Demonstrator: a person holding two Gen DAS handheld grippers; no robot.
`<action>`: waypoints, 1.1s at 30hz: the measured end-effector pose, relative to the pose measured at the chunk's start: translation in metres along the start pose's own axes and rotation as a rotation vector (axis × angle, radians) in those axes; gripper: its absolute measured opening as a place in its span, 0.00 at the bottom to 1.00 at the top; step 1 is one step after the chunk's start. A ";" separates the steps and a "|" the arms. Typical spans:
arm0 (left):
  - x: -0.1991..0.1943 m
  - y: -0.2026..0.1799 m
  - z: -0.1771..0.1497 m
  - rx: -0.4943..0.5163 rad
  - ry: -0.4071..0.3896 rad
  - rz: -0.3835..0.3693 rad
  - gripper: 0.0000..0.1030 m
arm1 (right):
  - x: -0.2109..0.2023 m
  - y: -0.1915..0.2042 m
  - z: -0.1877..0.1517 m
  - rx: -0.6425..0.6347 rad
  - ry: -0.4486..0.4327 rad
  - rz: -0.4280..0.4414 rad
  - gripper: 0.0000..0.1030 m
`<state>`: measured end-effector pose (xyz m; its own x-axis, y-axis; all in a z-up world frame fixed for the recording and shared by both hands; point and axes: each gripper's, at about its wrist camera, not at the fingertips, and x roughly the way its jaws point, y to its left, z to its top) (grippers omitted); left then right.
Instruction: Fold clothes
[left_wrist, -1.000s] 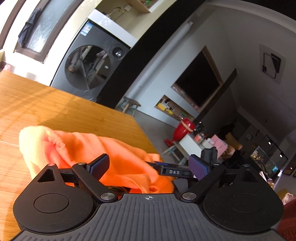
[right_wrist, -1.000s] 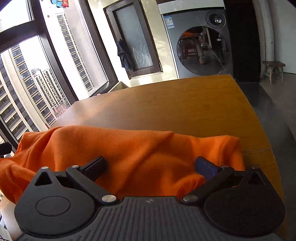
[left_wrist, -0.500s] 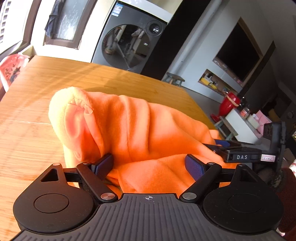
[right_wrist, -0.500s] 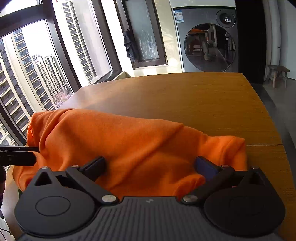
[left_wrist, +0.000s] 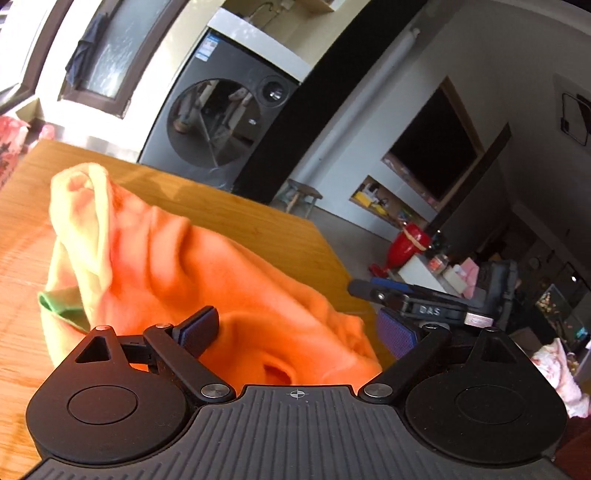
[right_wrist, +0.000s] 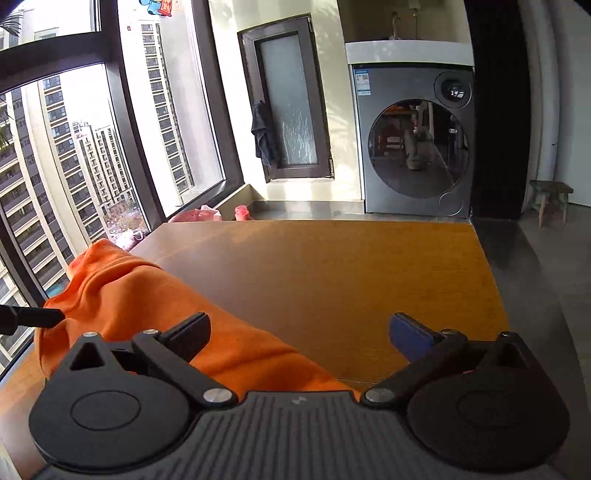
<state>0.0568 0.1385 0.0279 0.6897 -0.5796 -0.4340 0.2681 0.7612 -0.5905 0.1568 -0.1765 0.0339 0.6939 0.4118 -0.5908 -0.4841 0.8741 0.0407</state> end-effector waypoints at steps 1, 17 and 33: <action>0.011 0.001 -0.008 -0.005 0.036 0.005 0.93 | 0.006 -0.001 -0.005 -0.030 0.013 -0.043 1.00; 0.050 0.048 0.028 0.044 0.064 0.199 0.93 | -0.025 0.038 -0.044 -0.240 0.076 0.095 1.00; 0.071 0.030 0.114 0.120 -0.079 0.212 0.99 | -0.006 0.080 0.004 -0.203 -0.113 0.235 1.00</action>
<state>0.1904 0.1533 0.0574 0.7884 -0.3822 -0.4821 0.1863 0.8952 -0.4049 0.1159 -0.1077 0.0438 0.5997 0.6321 -0.4906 -0.7264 0.6872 -0.0025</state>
